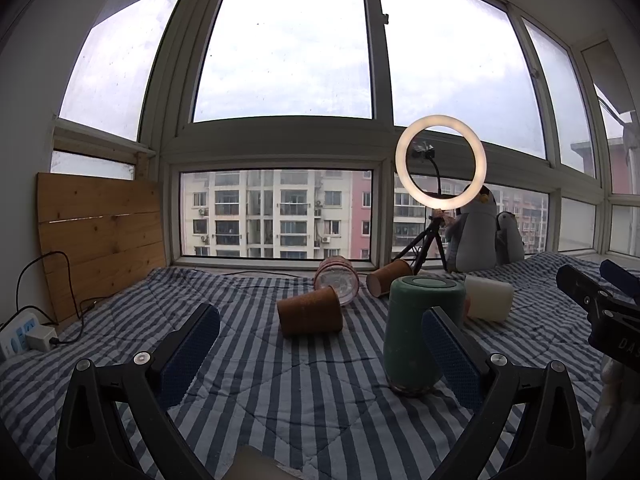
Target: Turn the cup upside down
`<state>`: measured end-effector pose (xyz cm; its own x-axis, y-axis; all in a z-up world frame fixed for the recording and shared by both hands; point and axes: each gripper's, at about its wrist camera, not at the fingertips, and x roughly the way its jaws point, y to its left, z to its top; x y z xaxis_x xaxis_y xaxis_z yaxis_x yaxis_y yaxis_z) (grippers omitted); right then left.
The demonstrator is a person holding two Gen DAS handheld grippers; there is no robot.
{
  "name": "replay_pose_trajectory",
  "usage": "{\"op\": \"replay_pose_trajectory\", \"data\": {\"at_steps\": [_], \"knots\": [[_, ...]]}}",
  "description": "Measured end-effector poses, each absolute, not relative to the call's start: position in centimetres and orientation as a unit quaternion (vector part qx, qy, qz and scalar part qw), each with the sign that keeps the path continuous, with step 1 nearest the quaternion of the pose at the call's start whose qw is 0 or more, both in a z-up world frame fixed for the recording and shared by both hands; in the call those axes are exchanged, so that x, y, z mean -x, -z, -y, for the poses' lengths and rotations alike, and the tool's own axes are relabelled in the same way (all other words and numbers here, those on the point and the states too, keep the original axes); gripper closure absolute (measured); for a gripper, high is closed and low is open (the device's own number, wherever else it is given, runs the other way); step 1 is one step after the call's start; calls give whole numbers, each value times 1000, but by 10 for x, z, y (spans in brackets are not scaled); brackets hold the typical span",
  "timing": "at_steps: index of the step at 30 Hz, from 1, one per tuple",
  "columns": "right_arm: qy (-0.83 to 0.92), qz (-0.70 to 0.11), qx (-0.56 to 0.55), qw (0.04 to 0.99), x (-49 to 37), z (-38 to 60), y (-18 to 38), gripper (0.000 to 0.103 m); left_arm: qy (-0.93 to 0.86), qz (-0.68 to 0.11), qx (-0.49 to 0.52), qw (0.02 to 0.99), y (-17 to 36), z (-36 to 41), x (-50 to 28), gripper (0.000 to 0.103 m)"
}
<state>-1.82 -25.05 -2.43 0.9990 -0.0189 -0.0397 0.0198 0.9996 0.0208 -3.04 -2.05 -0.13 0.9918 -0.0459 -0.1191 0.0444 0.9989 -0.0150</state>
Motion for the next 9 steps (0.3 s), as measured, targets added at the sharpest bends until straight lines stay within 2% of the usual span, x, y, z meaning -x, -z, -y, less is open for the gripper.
{"op": "replay_pose_trajectory", "data": {"at_steps": [9], "knots": [[10,-21,-10,1000,18,250,24,2,23,-57,8,998,1,20,31,1]]}}
